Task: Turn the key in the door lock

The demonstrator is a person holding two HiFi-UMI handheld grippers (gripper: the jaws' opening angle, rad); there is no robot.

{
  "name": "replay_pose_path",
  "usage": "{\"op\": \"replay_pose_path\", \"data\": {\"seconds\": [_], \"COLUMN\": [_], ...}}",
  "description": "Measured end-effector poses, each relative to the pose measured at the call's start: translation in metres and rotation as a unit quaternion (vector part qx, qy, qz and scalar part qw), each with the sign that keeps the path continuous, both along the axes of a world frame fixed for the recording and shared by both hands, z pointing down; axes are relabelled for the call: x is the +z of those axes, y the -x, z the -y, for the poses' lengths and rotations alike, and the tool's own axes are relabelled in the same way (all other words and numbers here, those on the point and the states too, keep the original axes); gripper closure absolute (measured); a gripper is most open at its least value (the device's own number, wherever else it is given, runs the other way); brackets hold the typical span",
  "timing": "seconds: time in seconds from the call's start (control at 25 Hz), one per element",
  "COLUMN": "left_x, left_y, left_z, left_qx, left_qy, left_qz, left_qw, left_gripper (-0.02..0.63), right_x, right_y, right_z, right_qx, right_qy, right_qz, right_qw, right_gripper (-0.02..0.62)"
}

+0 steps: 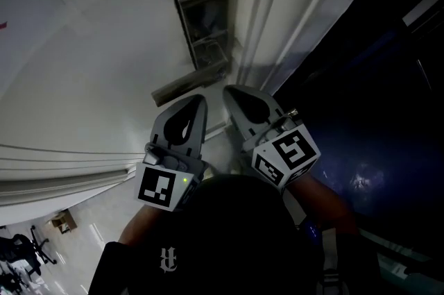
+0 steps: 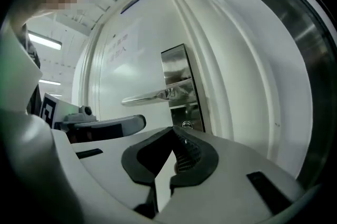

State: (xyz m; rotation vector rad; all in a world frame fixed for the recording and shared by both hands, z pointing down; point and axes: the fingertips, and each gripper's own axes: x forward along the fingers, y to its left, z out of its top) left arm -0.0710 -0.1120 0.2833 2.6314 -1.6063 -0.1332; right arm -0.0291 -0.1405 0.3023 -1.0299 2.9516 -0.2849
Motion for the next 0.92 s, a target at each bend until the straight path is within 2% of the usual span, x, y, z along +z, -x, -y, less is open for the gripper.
{"op": "replay_pose_path", "data": {"seconds": [0.16,0.92], "left_x": [0.0011,0.0042], "left_y": [-0.0020,-0.0034], "left_z": [0.0001,-0.0006], "left_qx": [0.001,0.001], "left_qy": [-0.001,-0.002], "left_qz": [-0.001,-0.001], "left_qw": [1.0000,1.0000], "left_gripper": [0.600,0.600], "right_x": [0.0016,0.0063], "right_y": [-0.0002,0.0002], "right_z": [-0.0016,0.0041], "right_qx": [-0.009,-0.008], "right_qy": [0.022,0.035], "right_qz": [0.014,0.011], "right_qw": [1.000,0.999], "right_gripper": [0.583,0.583]}}
